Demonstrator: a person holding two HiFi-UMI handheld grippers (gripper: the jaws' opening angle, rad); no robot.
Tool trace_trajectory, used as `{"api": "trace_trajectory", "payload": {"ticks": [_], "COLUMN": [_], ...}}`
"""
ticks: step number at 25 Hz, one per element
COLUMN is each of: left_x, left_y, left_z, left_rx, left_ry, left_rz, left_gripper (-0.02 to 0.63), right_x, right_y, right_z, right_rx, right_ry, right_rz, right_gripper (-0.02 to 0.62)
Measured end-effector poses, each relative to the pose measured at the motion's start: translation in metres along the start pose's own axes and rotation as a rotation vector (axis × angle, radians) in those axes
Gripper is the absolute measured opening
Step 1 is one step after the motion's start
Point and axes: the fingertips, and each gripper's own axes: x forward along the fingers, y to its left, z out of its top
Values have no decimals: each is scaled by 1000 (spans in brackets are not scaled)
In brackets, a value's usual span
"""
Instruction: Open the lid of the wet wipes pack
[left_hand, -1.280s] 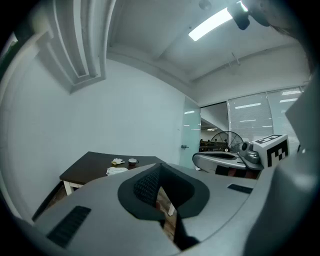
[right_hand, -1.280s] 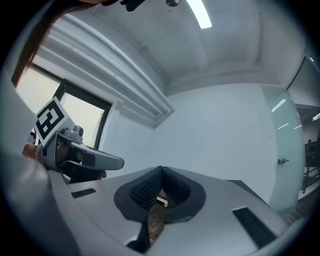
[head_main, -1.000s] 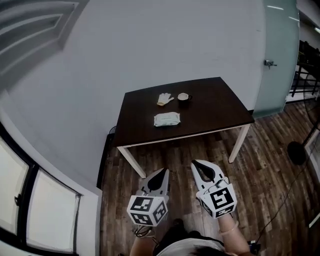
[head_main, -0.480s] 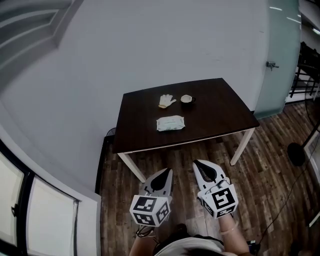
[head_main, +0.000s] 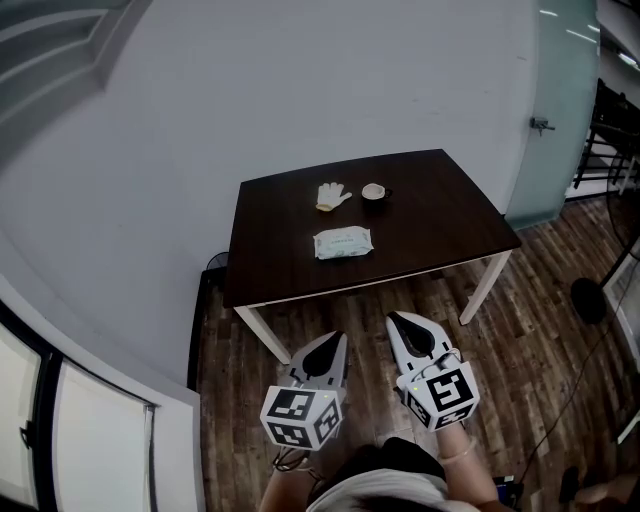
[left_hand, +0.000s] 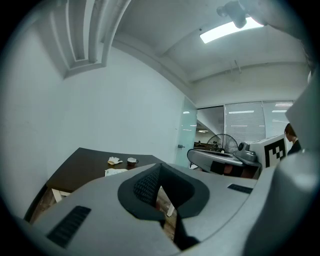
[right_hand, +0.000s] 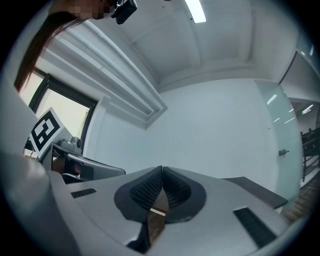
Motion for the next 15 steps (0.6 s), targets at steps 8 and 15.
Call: {"api": "trace_trajectory", "payload": {"ticks": [8,15], "left_x": [10,35], "left_y": [15,35], "left_z": [3,10], "left_rx": [-11,-8], "left_ry": [-3,-4], "left_rz": [-19,-30], "left_gripper": [14,14], "right_x": [20,48], "right_y": [-2,-15], "right_z": [5,1], "right_rx": [-9,-18], "right_ry": [-11,-7], "right_rz": [-9,-13], "right_gripper": [3,3]}}
